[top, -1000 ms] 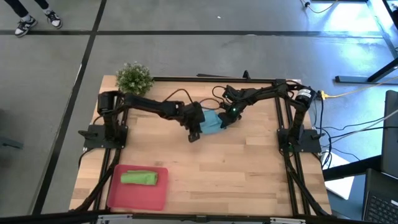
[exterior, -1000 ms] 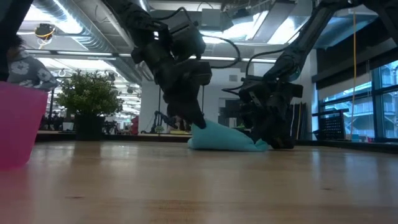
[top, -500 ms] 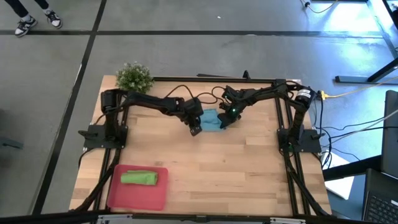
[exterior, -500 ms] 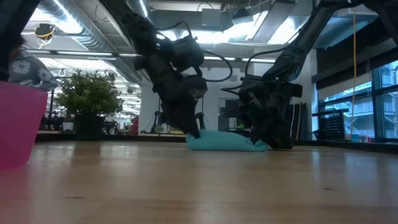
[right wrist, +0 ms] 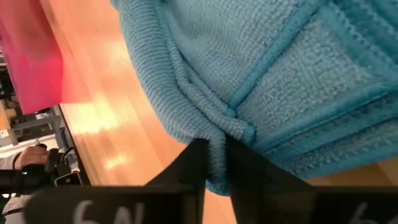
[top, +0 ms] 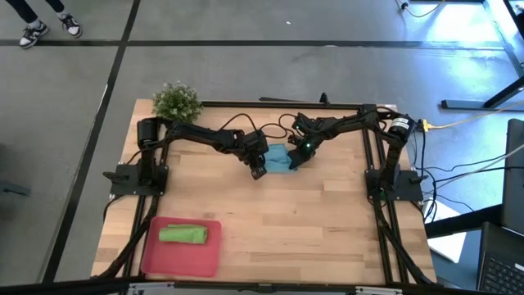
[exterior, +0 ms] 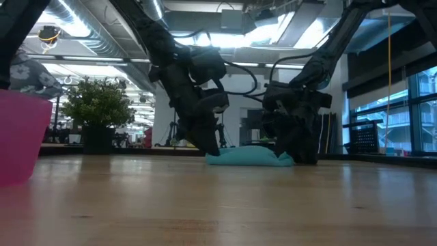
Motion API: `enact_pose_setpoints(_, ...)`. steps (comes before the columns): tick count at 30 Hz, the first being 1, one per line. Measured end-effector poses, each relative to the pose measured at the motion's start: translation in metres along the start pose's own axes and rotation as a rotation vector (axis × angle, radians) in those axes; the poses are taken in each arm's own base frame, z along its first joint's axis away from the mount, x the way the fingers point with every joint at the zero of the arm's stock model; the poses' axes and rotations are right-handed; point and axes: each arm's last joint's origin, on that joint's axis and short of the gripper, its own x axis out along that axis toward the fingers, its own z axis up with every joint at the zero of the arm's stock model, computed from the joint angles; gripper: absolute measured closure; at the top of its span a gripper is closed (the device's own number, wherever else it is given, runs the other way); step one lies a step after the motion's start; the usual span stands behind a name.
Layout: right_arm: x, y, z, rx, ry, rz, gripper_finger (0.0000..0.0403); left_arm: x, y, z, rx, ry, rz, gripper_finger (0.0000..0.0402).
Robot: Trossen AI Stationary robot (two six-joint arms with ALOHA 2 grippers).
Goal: Roll microfiber towels into tight, uniform cylinder then place into a basket
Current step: Roll the microfiber blue towel
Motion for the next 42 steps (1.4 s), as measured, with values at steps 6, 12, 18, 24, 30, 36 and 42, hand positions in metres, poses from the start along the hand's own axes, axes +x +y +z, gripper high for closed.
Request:
enact_pose_setpoints(6, -0.003, 0.001, 0.005, -0.021, -0.019, 0.005, 0.0291, 0.001, 0.000, -0.001, 0.000, 0.004, 0.002, 0.0401)
enact_pose_setpoints(12, -0.023, -0.005, 0.024, 0.071, -0.105, -0.010, 0.0266, 0.001, 0.001, -0.001, -0.002, 0.011, -0.001, 0.0401)
enact_pose_setpoints(18, -0.052, 0.005, 0.029, 0.070, -0.188, -0.003, 0.0265, 0.001, 0.001, -0.002, -0.002, 0.019, 0.001, 0.0401)
enact_pose_setpoints(24, -0.077, 0.032, 0.011, -0.110, -0.220, -0.138, 0.0265, 0.001, 0.001, -0.002, -0.003, 0.021, -0.001, 0.0401)
enact_pose_setpoints(30, -0.081, 0.074, -0.020, -0.464, -0.142, -0.256, 0.0265, 0.001, 0.001, -0.002, -0.002, 0.022, -0.003, 0.0401)
enact_pose_setpoints(36, -0.061, 0.097, -0.045, -0.733, -0.067, -0.263, 0.0265, 0.001, -0.001, -0.003, 0.029, 0.031, -0.026, 0.0401)
enact_pose_setpoints(42, -0.037, 0.097, -0.065, -0.810, 0.007, -0.266, 0.0265, 0.003, -0.013, -0.009, 0.028, 0.056, -0.044, 0.0401)
